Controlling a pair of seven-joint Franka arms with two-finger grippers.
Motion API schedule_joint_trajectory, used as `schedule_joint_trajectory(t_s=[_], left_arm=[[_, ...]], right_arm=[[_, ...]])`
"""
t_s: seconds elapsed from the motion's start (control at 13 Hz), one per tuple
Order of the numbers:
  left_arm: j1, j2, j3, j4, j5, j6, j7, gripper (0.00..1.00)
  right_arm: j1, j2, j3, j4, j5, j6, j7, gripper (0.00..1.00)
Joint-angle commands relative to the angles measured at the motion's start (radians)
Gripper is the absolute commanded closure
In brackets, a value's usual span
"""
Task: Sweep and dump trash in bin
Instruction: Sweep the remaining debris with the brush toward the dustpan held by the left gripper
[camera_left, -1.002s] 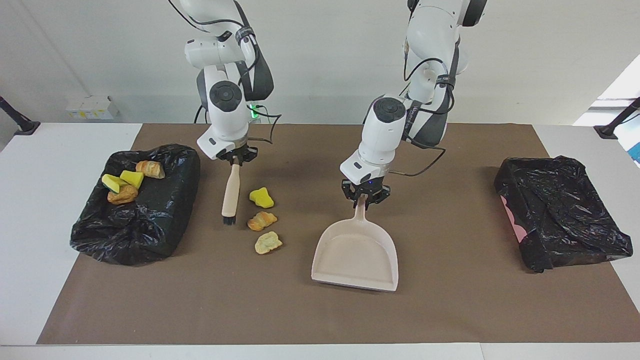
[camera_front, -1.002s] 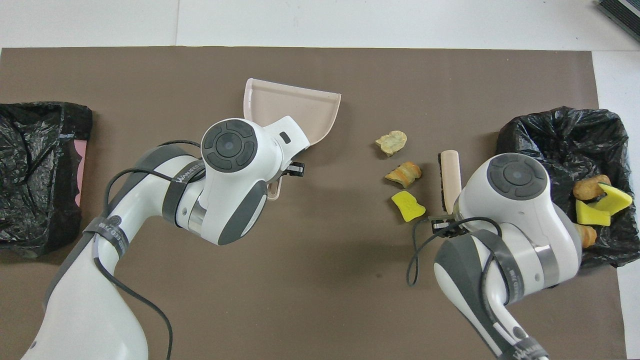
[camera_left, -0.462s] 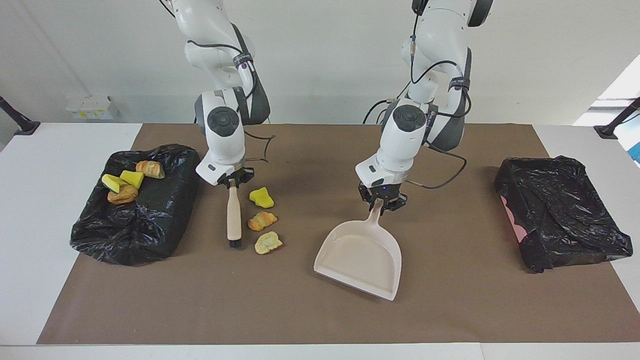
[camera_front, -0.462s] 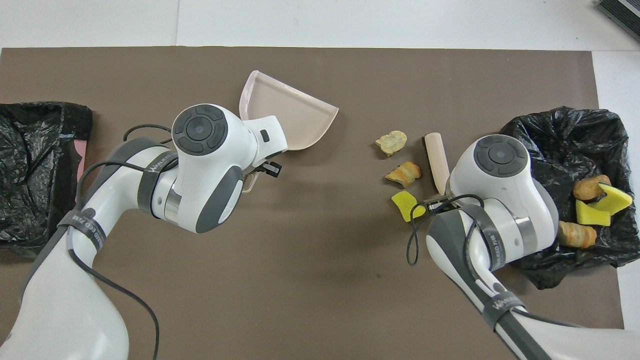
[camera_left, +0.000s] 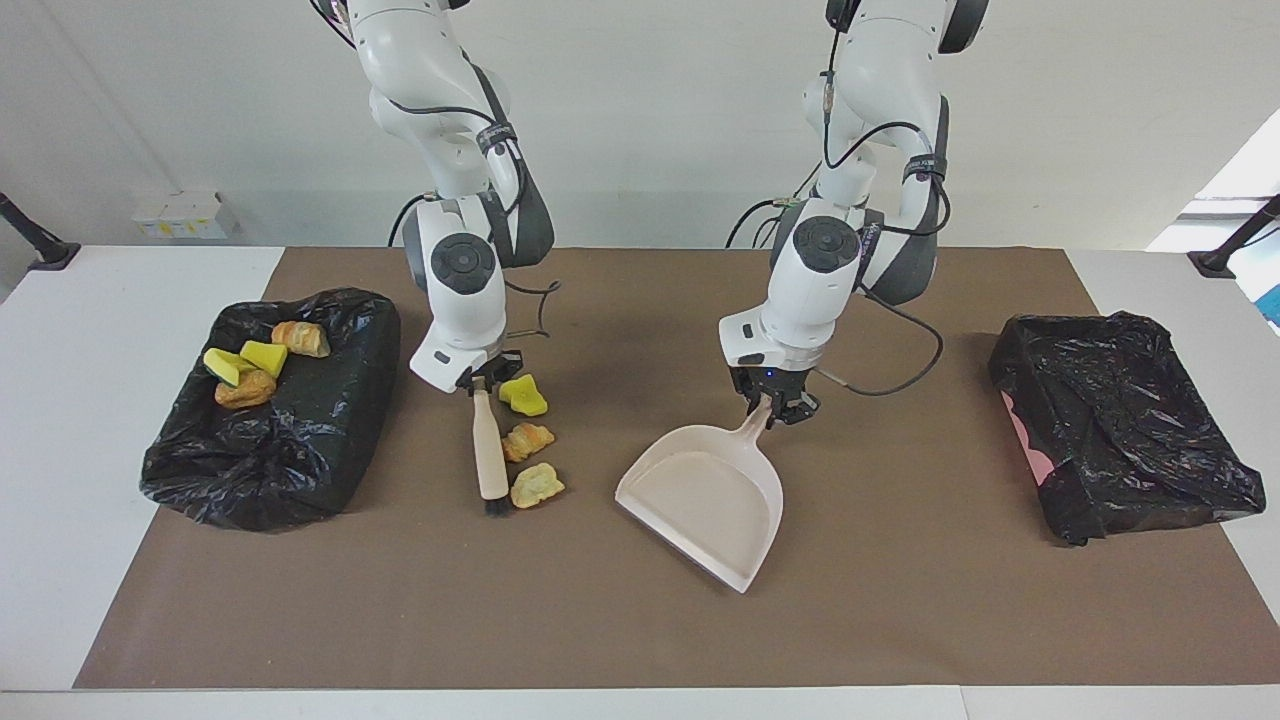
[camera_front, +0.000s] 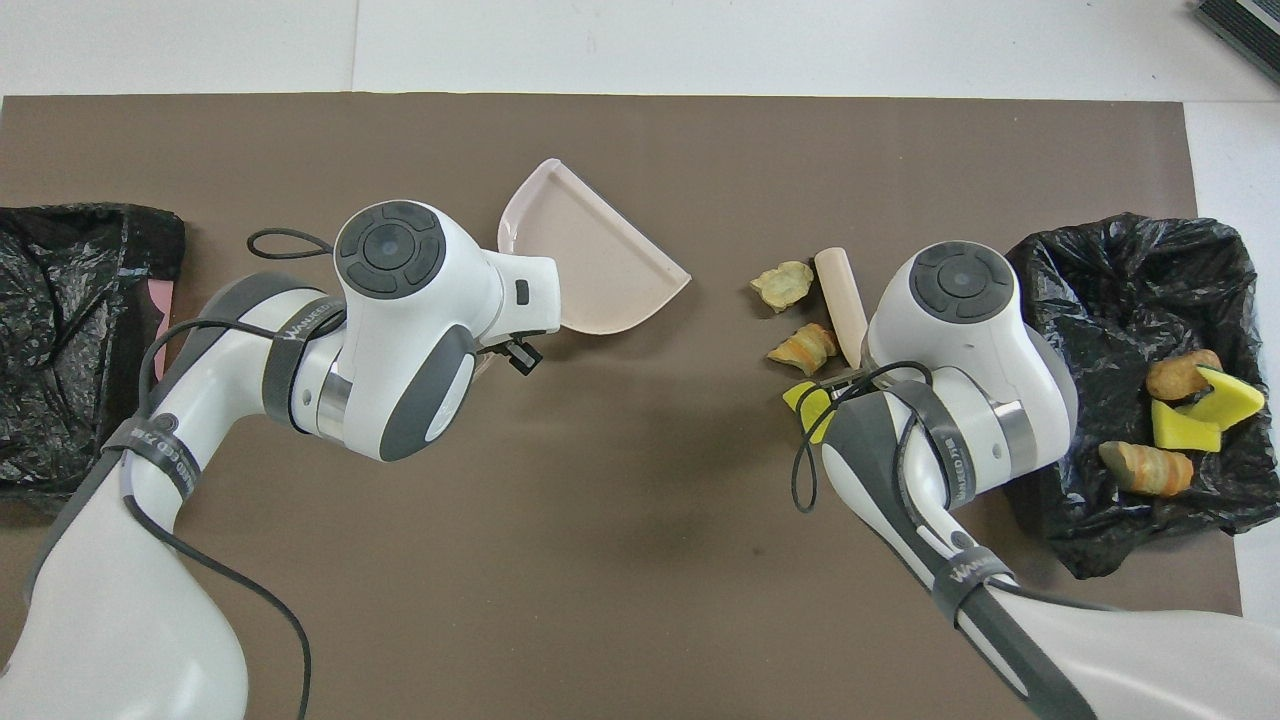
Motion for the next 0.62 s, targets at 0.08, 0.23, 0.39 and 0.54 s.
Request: schedule_joint_trajectory(t_s=[0.08,0.23,0.39,0.54], left_arm=[[0.021,-0.044,-0.002,-0.026,0.014,-0.089,0.254,1.00],[0.023,-0.055,-0.002,-0.037,0.016,-0.135,0.350,1.00],[0.024,-0.067,-0.002,-0.062,0.016,-0.143,0.383,1.00],[0.023,-0.079,-0.002,-0.083,0.026,-0.141,0.415,1.00]], right_arm=[[0.039,0.018,0.008,0.053,0.049,-0.052,-0.004,1.00],[0.065,0.022,0.008,0.056,0.092,-0.052,0.035,1.00],[0.101,0.028,0.008,0.056,0.115,-0.052,0.089,1.00],[0.148,0.028,0.008,0.058,0.198,-0.052,0.112,1.00]])
